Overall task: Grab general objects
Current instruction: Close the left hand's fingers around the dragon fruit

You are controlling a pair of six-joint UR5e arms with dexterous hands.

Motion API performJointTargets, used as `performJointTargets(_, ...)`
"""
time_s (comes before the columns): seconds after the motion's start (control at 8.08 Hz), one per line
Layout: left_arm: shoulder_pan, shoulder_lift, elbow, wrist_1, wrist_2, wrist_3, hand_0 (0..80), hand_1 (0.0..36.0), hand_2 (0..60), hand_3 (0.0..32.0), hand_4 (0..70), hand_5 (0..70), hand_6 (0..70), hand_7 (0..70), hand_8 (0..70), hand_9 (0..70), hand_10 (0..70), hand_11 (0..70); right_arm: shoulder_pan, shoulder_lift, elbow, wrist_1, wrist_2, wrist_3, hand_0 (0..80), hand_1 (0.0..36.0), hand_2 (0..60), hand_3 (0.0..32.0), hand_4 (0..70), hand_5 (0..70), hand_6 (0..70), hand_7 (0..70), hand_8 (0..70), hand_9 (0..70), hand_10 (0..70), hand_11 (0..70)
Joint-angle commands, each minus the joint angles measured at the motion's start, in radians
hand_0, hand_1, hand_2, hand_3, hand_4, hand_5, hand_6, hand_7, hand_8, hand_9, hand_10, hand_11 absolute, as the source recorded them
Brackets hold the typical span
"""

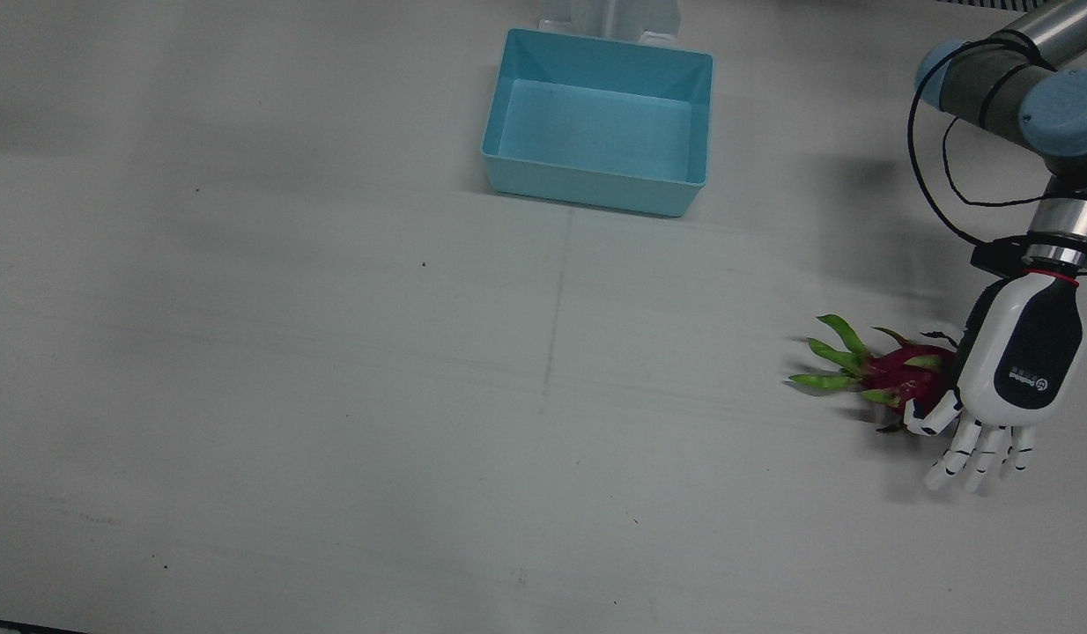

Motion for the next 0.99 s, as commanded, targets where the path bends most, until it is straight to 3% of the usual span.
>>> performJointTargets(0.0,0.019,-0.002,0.019,-0.003,-0.002,0.0,63.5,36.0,60.0,25.8,0.0,70.0,0.3,18.8,17.8,8.4,9.6,17.6,0.0,0.0,0.0,0.0,0.0,0.0,0.0,0.0,0.0,0.0,0.0,0.0,0.0,0.0,0.0,0.0,0.0,0.0)
performJointTargets(0.37,0.035,-0.004,0.022,0.001,-0.002,0.0,64.3,36.0,60.0,24.4,0.0,70.0,0.8,20.2,18.3,9.4,9.8,18.0,0.0,0.0,0.0,0.001,0.0,0.0,0.0,0.0,0.0,0.0,0.0,0.0,0.0,0.0,0.0,0.0,0.0,0.0)
performJointTargets(0.74,0.035,-0.007,0.009,0.014,-0.004,0.0,67.0,36.0,60.0,20.8,0.0,70.0,3.6,24.8,19.8,12.3,11.7,20.8,0.0,0.0,0.0,0.0,0.0,0.0,0.0,0.0,0.0,0.0,0.0,0.0,0.0,0.0,0.0,0.0,0.0,0.0)
performJointTargets(0.87,0.035,-0.007,0.009,0.014,-0.015,0.0,70.0,36.0,60.0,22.6,0.0,70.0,4.9,26.4,21.0,14.3,14.5,24.8,0.0,0.0,0.0,0.0,0.0,0.0,0.0,0.0,0.0,0.0,0.0,0.0,0.0,0.0,0.0,0.0,0.0,0.0)
